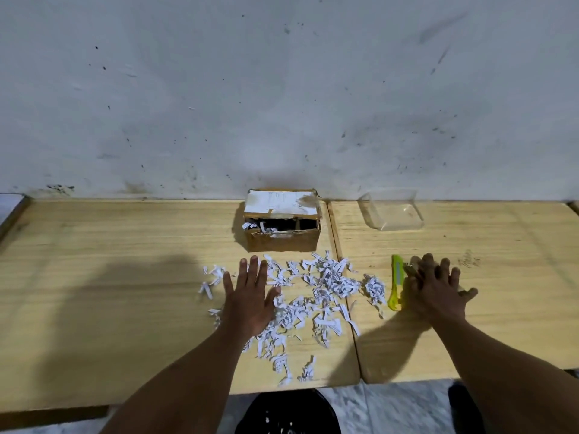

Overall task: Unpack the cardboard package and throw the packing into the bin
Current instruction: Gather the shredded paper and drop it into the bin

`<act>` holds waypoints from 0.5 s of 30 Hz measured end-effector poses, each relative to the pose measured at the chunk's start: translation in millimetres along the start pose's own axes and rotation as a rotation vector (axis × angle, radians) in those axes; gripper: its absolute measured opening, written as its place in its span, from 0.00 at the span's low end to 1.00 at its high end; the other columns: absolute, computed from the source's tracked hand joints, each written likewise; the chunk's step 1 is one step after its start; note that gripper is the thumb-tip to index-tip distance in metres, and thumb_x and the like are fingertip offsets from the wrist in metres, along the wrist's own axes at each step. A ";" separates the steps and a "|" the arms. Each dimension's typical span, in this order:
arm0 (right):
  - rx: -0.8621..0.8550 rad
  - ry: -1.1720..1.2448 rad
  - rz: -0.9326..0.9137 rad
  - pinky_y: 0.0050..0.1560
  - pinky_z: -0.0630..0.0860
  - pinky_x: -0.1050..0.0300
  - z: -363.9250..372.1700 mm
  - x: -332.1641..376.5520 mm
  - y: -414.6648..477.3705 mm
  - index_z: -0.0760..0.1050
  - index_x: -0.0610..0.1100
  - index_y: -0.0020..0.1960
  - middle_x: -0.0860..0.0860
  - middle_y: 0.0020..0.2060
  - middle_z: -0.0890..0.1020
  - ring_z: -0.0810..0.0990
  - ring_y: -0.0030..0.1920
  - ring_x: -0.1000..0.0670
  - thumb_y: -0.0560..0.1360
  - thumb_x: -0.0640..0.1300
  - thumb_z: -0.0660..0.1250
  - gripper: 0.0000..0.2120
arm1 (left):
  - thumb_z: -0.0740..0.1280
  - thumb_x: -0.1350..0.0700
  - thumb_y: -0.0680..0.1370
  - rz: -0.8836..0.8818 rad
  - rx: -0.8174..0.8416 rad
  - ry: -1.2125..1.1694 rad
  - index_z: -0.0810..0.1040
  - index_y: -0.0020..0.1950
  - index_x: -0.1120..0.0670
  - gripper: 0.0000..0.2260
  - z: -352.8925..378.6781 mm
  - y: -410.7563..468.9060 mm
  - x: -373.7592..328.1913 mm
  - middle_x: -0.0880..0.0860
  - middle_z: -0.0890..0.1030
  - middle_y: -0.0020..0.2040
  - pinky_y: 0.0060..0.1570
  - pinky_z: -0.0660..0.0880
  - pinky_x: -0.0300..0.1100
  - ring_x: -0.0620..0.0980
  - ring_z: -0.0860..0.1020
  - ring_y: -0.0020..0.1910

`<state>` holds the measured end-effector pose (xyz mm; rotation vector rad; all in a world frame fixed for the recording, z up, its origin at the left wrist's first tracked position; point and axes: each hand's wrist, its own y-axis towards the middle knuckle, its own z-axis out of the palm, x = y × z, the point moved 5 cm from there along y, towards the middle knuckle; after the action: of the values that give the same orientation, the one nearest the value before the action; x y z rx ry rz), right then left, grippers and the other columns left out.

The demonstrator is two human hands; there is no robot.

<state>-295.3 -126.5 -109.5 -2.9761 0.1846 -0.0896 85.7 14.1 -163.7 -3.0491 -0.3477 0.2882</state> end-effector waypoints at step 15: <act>0.039 0.349 -0.652 0.77 0.47 0.48 29.8 120.5 -48.5 0.57 0.50 0.79 0.49 0.79 0.58 0.50 0.79 0.52 0.81 0.61 0.46 0.30 | 0.50 0.45 0.81 -0.012 -0.296 -0.254 0.67 0.74 0.50 0.23 -55.8 -9.5 45.1 0.53 0.68 0.74 0.74 0.49 0.60 0.51 0.60 0.76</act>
<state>-168.1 -89.7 -125.1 -2.8248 -0.7400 -0.6721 137.5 31.6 -116.3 -3.3007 -0.4590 0.6850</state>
